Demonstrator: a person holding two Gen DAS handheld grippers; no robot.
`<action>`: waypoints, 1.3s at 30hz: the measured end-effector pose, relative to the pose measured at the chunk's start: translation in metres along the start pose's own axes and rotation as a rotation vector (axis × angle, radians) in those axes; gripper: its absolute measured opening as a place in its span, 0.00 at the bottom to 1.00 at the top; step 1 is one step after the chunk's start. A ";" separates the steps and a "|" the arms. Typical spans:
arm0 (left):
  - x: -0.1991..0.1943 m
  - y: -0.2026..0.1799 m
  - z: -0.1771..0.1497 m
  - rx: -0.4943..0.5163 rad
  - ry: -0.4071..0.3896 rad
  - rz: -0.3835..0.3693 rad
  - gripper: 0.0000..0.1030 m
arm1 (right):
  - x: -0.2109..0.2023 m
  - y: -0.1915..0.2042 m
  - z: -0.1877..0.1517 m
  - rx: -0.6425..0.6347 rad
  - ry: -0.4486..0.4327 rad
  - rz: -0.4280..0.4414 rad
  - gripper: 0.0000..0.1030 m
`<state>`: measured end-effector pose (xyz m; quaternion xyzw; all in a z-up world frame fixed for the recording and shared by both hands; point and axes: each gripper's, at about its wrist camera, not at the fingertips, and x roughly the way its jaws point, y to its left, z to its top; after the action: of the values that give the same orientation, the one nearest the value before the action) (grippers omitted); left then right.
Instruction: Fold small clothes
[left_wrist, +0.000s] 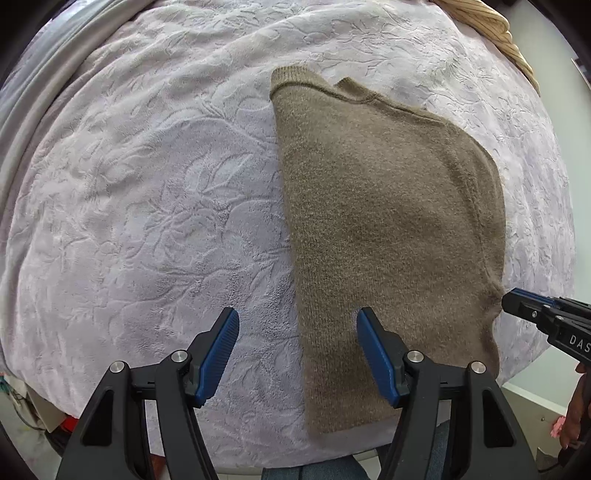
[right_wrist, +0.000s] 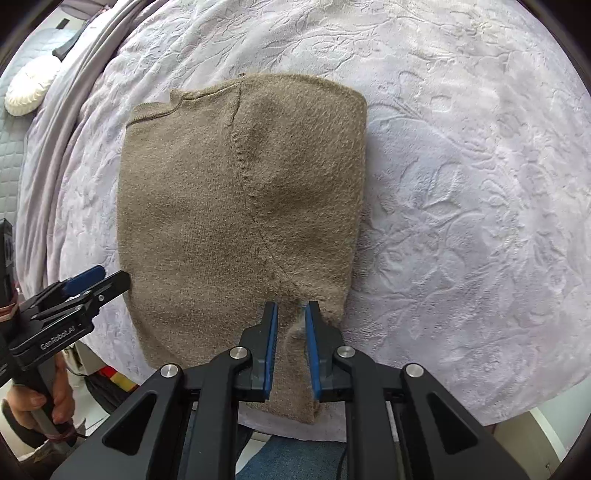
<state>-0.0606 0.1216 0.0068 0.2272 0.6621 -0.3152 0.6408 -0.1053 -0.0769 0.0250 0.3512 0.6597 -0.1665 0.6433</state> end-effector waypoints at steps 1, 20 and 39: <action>-0.005 0.000 0.002 0.003 -0.005 0.006 0.66 | -0.002 0.001 0.001 -0.001 -0.003 -0.007 0.19; -0.044 -0.016 0.013 -0.025 -0.089 0.069 0.93 | -0.029 0.032 0.007 -0.066 -0.106 -0.135 0.83; -0.046 -0.022 0.009 -0.016 -0.074 0.086 0.93 | -0.034 0.033 0.014 -0.031 -0.135 -0.180 1.00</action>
<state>-0.0663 0.1049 0.0552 0.2384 0.6302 -0.2902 0.6796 -0.0750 -0.0714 0.0640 0.2687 0.6461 -0.2367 0.6741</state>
